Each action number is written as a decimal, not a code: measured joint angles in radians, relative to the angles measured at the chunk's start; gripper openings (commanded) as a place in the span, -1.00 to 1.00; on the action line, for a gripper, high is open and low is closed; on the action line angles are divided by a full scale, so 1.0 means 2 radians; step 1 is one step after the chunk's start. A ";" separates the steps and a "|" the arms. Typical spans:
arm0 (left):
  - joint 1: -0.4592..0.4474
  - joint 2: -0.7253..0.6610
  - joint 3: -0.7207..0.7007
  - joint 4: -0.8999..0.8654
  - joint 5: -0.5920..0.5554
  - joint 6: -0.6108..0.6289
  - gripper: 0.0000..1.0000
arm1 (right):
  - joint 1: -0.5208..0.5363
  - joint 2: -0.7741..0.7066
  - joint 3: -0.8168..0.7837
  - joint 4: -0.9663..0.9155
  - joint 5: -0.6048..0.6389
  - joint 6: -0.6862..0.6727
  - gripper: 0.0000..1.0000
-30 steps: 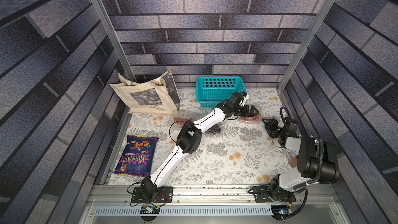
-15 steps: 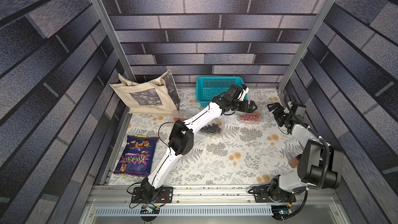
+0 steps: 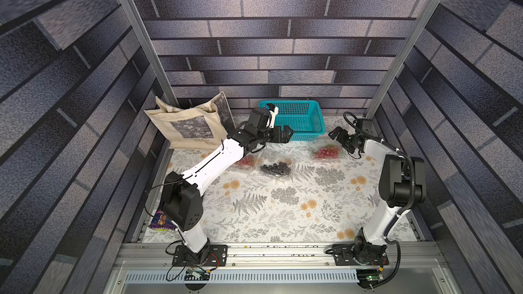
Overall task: Pack grapes into containers
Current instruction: Move the packing box to the center of the board, then reset both arms
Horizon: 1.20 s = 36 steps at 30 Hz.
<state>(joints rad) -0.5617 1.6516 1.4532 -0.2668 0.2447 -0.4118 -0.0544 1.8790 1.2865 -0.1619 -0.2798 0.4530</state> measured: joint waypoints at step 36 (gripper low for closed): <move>0.299 -0.217 -0.480 0.273 -0.237 0.124 1.00 | 0.047 -0.316 -0.337 0.078 0.340 -0.098 1.00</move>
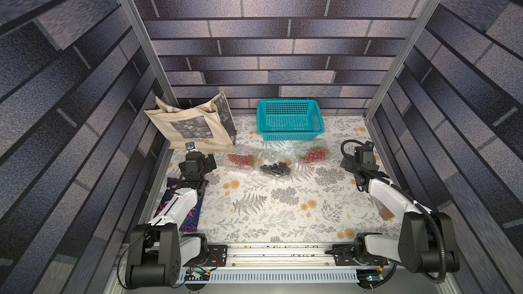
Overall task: Pack grapes into containers
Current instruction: Reset both arms
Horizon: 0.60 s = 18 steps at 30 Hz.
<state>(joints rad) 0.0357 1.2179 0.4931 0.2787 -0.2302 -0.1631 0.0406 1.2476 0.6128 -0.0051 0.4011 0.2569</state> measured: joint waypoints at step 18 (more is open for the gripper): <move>0.070 0.111 -0.056 0.245 0.080 -0.010 1.00 | 0.003 0.097 -0.144 0.393 -0.075 -0.096 1.00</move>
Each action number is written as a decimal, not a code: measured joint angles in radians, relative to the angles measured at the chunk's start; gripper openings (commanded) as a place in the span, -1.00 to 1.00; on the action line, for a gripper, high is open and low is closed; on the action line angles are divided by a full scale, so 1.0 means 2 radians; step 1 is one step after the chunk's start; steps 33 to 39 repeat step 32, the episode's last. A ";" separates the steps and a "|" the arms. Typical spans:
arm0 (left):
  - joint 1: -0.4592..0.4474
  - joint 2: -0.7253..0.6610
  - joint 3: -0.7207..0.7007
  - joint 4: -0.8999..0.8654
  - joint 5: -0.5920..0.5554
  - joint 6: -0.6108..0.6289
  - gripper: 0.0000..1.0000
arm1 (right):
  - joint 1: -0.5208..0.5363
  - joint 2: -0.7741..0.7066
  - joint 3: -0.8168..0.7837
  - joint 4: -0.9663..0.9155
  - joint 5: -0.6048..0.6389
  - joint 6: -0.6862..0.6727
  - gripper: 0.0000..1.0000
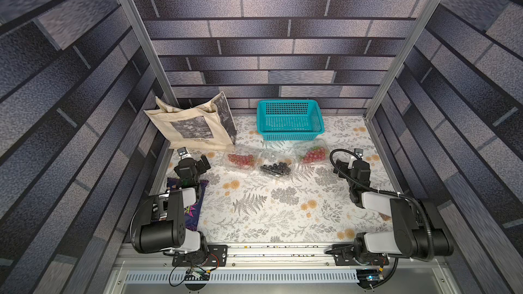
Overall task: Pack grapes into containers
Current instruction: Reset both arms
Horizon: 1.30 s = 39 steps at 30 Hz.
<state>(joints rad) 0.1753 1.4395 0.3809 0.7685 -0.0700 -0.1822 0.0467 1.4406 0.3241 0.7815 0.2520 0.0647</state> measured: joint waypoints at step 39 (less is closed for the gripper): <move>-0.029 0.065 -0.017 0.107 0.045 0.037 1.00 | 0.002 0.050 0.003 0.084 -0.026 -0.022 1.00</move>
